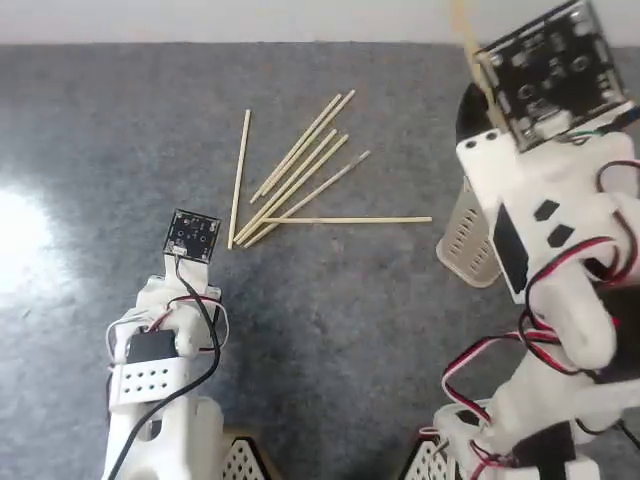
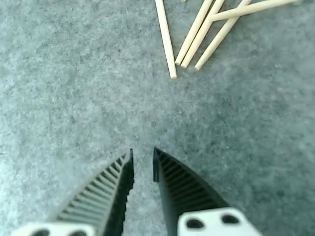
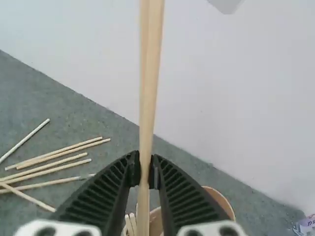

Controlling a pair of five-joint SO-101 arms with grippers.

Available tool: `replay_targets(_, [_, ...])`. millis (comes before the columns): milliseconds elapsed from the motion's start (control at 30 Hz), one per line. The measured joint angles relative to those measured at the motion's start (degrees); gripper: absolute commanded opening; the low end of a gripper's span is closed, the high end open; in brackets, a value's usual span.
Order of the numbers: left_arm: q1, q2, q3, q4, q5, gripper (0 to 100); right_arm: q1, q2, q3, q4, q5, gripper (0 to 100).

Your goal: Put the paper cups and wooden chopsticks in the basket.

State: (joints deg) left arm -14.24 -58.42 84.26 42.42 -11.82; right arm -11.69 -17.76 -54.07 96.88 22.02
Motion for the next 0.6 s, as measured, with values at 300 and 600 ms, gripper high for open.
replay_targets(300, [0.0,0.0,0.0,0.0,0.0,6,1.4,-0.3,0.0,-2.3,-11.3,0.8])
replay_targets(600, [0.0,0.0,0.0,0.0,0.0,6,3.3,-11.8,-0.1,3.6,-14.0,0.8])
